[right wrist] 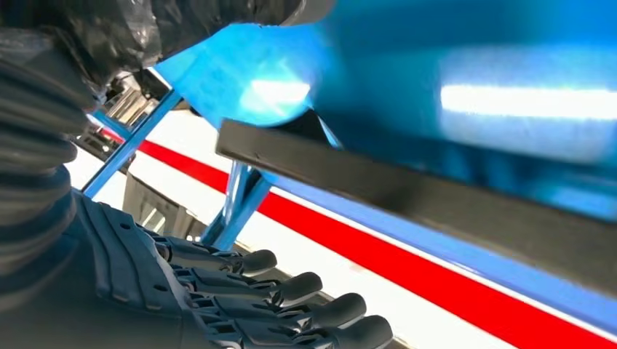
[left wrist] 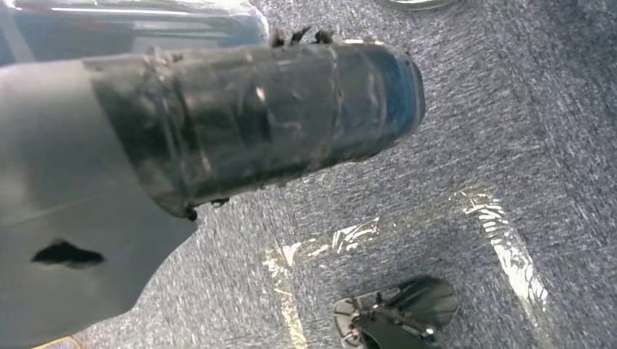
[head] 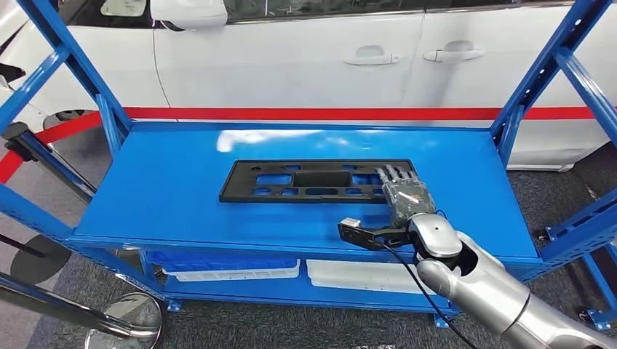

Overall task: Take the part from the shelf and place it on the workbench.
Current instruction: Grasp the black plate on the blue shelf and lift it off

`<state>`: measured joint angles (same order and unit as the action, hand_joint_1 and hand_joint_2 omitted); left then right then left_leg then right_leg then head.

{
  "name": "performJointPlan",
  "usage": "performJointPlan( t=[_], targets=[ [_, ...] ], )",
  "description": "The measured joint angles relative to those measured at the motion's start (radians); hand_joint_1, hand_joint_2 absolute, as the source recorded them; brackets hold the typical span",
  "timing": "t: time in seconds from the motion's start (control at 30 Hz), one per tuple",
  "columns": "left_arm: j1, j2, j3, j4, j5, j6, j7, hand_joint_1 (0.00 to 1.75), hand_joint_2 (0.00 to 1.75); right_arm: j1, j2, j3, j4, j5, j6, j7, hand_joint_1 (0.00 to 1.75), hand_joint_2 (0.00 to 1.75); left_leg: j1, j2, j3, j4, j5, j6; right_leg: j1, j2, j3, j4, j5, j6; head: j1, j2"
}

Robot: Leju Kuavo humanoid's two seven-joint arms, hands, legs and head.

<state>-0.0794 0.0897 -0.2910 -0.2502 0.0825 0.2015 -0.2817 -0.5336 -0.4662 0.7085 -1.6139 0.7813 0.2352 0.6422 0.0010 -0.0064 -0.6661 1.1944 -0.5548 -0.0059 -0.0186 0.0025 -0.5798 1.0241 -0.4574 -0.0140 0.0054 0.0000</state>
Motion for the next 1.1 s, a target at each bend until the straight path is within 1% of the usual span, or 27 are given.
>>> performJointPlan(
  t=[0.03,0.07,0.1,0.13,0.17,0.2,0.23,0.27,0.33,0.4,0.43,0.47,0.53,0.57,0.6,0.63,0.67,0.7,0.73,0.77,0.8,0.87,0.93,0.97,1.03,1.07,1.1],
  targets=[
    [0.000,-0.001,0.000,0.000,-0.001,0.001,0.000,0.00,0.00,0.002,0.006,-0.003,0.000,0.015,-0.003,-0.006,0.00,1.75,0.003,0.001,-0.044,0.075,-0.026,-0.007,-0.001,-0.001,0.003,0.000,-0.003,-0.002,-0.002,0.000],
    [0.001,-0.002,-0.001,0.000,-0.001,0.003,0.000,0.00,0.00,0.004,0.010,-0.003,0.000,0.019,-0.003,-0.007,0.00,1.75,0.005,0.001,-0.066,0.100,-0.022,-0.009,-0.001,-0.001,0.007,0.000,-0.008,-0.002,-0.002,0.000],
    [0.002,-0.003,-0.001,0.000,-0.002,0.005,0.000,0.00,0.00,0.008,0.013,-0.003,0.000,0.023,-0.003,-0.008,0.00,1.75,0.006,0.001,-0.070,0.087,0.002,-0.009,-0.001,-0.001,0.012,0.000,-0.012,-0.001,-0.002,0.000],
    [0.003,-0.004,-0.001,0.000,-0.002,0.008,-0.001,0.00,0.00,0.010,0.015,-0.004,0.000,0.027,-0.003,-0.009,0.00,1.75,0.007,0.001,-0.055,0.038,0.043,-0.008,-0.001,0.000,0.019,0.000,-0.018,0.001,-0.002,0.000],
    [0.003,-0.004,-0.001,0.000,-0.002,0.011,-0.002,0.00,0.00,0.012,0.018,-0.005,0.000,0.030,-0.004,-0.010,0.00,1.75,0.008,0.001,-0.030,-0.034,0.089,-0.006,-0.001,0.000,0.026,-0.001,-0.025,0.004,-0.002,0.000],
    [0.003,-0.004,-0.001,0.000,-0.002,0.014,-0.002,0.00,0.00,0.013,0.020,-0.006,0.000,0.032,-0.004,-0.012,0.00,1.75,0.006,0.001,-0.003,-0.098,0.121,-0.003,0.000,0.000,0.033,-0.001,-0.031,0.008,-0.002,0.000],
    [0.003,-0.004,-0.002,0.000,-0.001,0.017,-0.003,0.00,0.00,0.013,0.021,-0.008,0.000,0.034,-0.005,-0.013,0.00,1.75,0.004,0.001,0.018,-0.145,0.139,0.002,0.001,0.001,0.036,-0.002,-0.037,0.013,-0.002,0.000],
    [0.002,-0.005,-0.002,0.000,-0.001,0.019,-0.003,0.00,0.00,0.014,0.023,-0.009,0.001,0.036,-0.006,-0.015,0.00,1.75,0.001,0.001,0.030,-0.170,0.142,0.008,0.002,0.002,0.040,-0.003,-0.040,0.019,-0.001,0.000],
    [0.002,-0.005,-0.003,0.000,-0.001,0.022,-0.004,0.00,0.00,0.017,0.026,-0.011,0.002,0.041,-0.008,-0.019,0.00,1.75,-0.003,0.000,0.041,-0.178,0.129,0.024,0.001,0.003,0.048,-0.001,-0.042,0.031,-0.001,0.000],
    [0.002,-0.006,-0.004,0.000,-0.001,0.025,-0.004,0.00,0.00,0.018,0.027,-0.012,0.002,0.047,-0.008,-0.022,0.00,1.75,-0.001,0.000,0.060,-0.187,0.122,0.040,0.000,0.001,0.044,0.026,-0.050,0.039,0.000,0.000],
    [0.001,-0.006,-0.005,0.000,-0.001,0.026,-0.004,0.00,0.00,0.017,0.027,-0.013,0.002,0.049,-0.008,-0.023,0.00,1.75,-0.001,-0.001,0.070,-0.190,0.118,0.047,-0.001,0.001,0.026,0.062,-0.064,0.041,0.002,0.000],
    [0.000,-0.006,-0.006,0.000,-0.001,0.027,-0.004,0.00,0.00,0.017,0.027,-0.014,0.002,0.050,-0.008,-0.023,0.00,1.75,0.000,-0.001,0.078,-0.192,0.114,0.053,-0.001,0.001,-0.007,0.116,-0.084,0.043,0.003,0.000],
    [-0.001,-0.007,-0.011,0.000,-0.001,0.029,-0.004,0.00,0.00,0.021,0.028,-0.017,0.003,0.050,-0.004,-0.024,0.00,1.75,-0.001,-0.001,0.087,-0.191,0.105,0.060,0.001,0.001,-0.091,0.238,-0.125,0.044,0.004,0.000],
    [0.000,-0.007,-0.013,0.000,0.000,0.030,-0.003,0.00,0.00,0.024,0.028,-0.018,0.004,0.046,0.008,-0.024,0.03,1.75,-0.002,-0.002,0.093,-0.191,0.099,0.061,0.001,0.001,-0.124,0.272,-0.129,0.045,0.004,0.000],
    [0.001,-0.007,-0.015,0.000,0.001,0.034,0.000,0.00,0.00,0.026,0.028,-0.018,0.005,0.035,0.031,-0.023,0.47,1.75,-0.002,-0.002,0.101,-0.190,0.093,0.060,0.001,0.001,-0.140,0.272,-0.113,0.045,0.004,0.000],
    [0.002,-0.008,-0.017,0.000,0.003,0.039,0.004,0.00,0.00,0.026,0.028,-0.018,0.006,0.016,0.068,-0.020,0.90,1.75,-0.002,-0.003,0.110,-0.188,0.086,0.059,0.000,0.001,-0.137,0.235,-0.076,0.044,0.004,0.000],
    [0.003,-0.009,-0.018,0.000,0.005,0.045,0.009,0.00,0.00,0.024,0.028,-0.018,0.006,-0.014,0.116,-0.014,1.34,1.75,-0.002,-0.004,0.120,-0.187,0.077,0.057,-0.001,0.001,-0.121,0.171,-0.024,0.042,0.004,0.000],
    [0.003,-0.010,-0.018,0.000,0.007,0.051,0.013,0.00,0.00,0.022,0.028,-0.017,0.006,-0.052,0.169,-0.004,1.75,1.75,-0.002,-0.005,0.129,-0.184,0.069,0.053,0.000,0.001,-0.103,0.110,0.012,0.040,0.004,0.000],
    [0.001,-0.010,-0.019,0.000,0.008,0.056,0.014,0.00,0.00,0.019,0.027,-0.017,0.007,-0.093,0.216,0.007,1.75,1.75,-0.002,-0.006,0.131,-0.180,0.063,0.048,0.003,0.000,-0.090,0.059,0.031,0.037,0.004,0.000],
    [0.000,-0.011,-0.020,0.000,0.009,0.059,0.012,0.00,0.00,0.016,0.026,-0.016,0.006,-0.132,0.249,0.019,1.75,1.75,-0.003,-0.006,0.130,-0.177,0.056,0.042,0.004,0.000,-0.082,0.032,0.041,0.032,0.003,0.000],
    [0.000,-0.011,-0.021,0.000,0.011,0.058,0.008,0.00,0.00,0.011,0.025,-0.014,0.004,-0.165,0.268,0.030,1.75,1.75,-0.005,-0.006,0.129,-0.173,0.053,0.037,0.007,0.000,-0.081,0.025,0.034,0.025,0.002,0.000],
    [-0.001,-0.012,-0.021,0.000,0.017,0.046,-0.004,0.00,0.00,-0.003,0.022,-0.011,-0.001,-0.207,0.272,0.039,1.75,1.75,-0.005,-0.005,0.130,-0.168,0.045,0.026,0.005,0.001,-0.070,0.020,0.037,0.012,0.002,0.000],
    [-0.001,-0.013,-0.021,0.000,0.025,0.028,-0.019,0.00,0.00,-0.014,0.017,-0.005,-0.003,-0.225,0.261,0.041,1.75,1.75,-0.003,-0.002,0.120,-0.132,0.026,0.014,0.002,-0.001,-0.053,0.013,0.034,0.002,-0.002,0.000],
    [-0.002,-0.013,-0.021,0.000,0.030,0.017,-0.028,0.00,0.00,-0.018,0.015,-0.001,-0.004,-0.228,0.252,0.041,1.75,1.75,-0.001,-0.001,0.097,-0.087,0.006,0.008,0.000,-0.004,-0.046,0.010,0.032,-0.001,-0.004,0.000],
    [-0.003,-0.012,-0.021,0.000,0.042,-0.007,-0.047,0.00,0.00,-0.026,0.012,0.003,-0.005,-0.231,0.234,0.041,1.75,1.75,0.004,0.000,0.027,0.034,-0.042,-0.003,0.000,-0.006,-0.041,0.009,0.027,-0.006,-0.007,0.000],
    [-0.001,-0.012,-0.021,0.000,0.048,-0.019,-0.056,0.00,0.00,-0.029,0.010,0.005,-0.006,-0.232,0.227,0.041,1.75,1.75,0.006,0.000,-0.004,0.078,-0.053,-0.006,0.000,-0.006,-0.039,0.009,0.025,-0.007,-0.007,0.000],
    [0.002,-0.012,-0.021,0.000,0.052,-0.028,-0.064,0.00,0.44,-0.031,0.009,0.007,-0.007,-0.233,0.221,0.041,1.75,1.75,0.009,0.000,-0.021,0.092,-0.048,-0.008,-0.001,-0.005,-0.036,0.009,0.023,-0.006,-0.007,0.000]
  ],
)
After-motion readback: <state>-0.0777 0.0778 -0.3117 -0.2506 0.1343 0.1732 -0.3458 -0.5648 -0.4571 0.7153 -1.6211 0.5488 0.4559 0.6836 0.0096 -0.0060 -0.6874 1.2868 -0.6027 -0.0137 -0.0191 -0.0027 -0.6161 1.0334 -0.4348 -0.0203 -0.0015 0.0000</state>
